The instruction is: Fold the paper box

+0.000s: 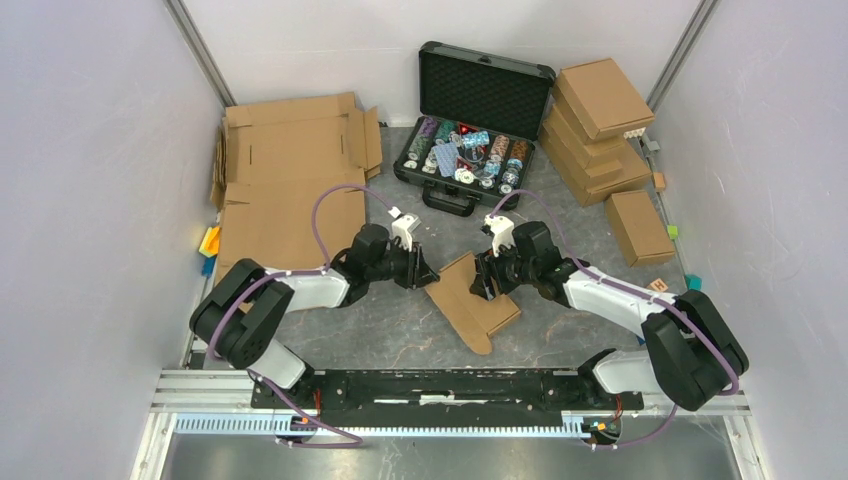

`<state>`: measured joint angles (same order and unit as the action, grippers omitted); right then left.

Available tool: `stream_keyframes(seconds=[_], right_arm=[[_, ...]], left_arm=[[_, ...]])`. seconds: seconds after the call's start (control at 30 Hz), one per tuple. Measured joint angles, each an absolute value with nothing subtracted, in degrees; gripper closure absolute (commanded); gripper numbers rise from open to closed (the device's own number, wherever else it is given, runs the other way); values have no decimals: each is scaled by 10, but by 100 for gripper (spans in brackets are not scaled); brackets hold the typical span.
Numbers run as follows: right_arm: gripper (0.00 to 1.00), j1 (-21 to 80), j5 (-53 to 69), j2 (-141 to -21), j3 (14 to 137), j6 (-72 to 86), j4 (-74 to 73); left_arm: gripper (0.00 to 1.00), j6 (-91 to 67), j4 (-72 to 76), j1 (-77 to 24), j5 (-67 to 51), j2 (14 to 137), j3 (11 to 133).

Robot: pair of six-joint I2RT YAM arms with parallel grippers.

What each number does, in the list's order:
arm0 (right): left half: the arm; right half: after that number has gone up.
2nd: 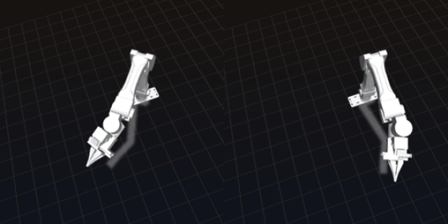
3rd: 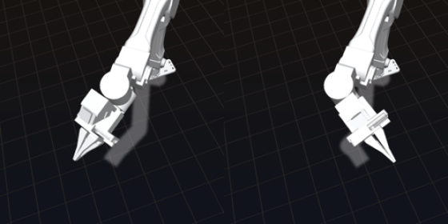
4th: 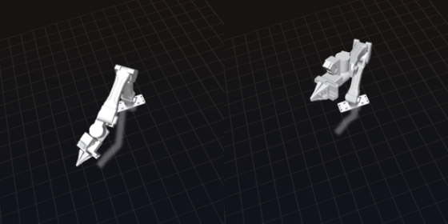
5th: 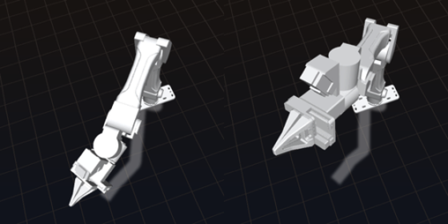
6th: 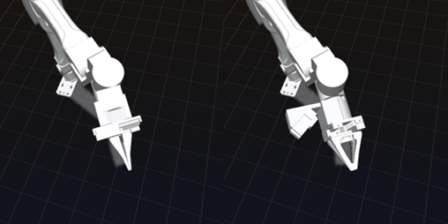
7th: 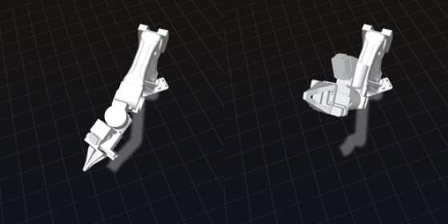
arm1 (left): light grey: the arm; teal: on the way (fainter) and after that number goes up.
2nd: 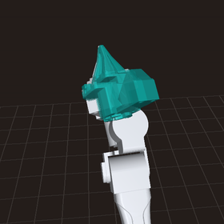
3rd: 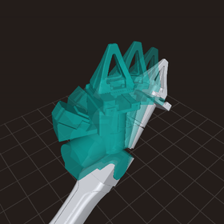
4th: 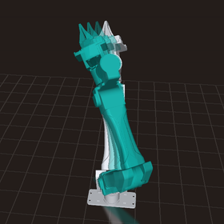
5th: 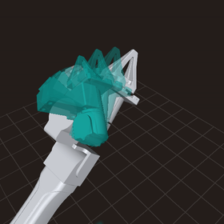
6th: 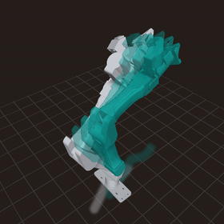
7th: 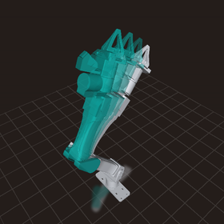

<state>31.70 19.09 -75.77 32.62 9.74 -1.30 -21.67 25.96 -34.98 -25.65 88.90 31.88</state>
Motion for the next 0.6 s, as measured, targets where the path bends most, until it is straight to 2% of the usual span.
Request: stream_keyframes(seconds=[0.17,0.33,0.6], right_arm=[[32,317,193,-761,327,96,-11],[32,317,193,-762,328,96,-12],[32,317,193,-762,329,96,-14]], left_arm=[[57,-217,246,-350,-249,869,308],[55,-217,210,-350,-233,836,296],[64,-217,177,-347,-226,820,295]])
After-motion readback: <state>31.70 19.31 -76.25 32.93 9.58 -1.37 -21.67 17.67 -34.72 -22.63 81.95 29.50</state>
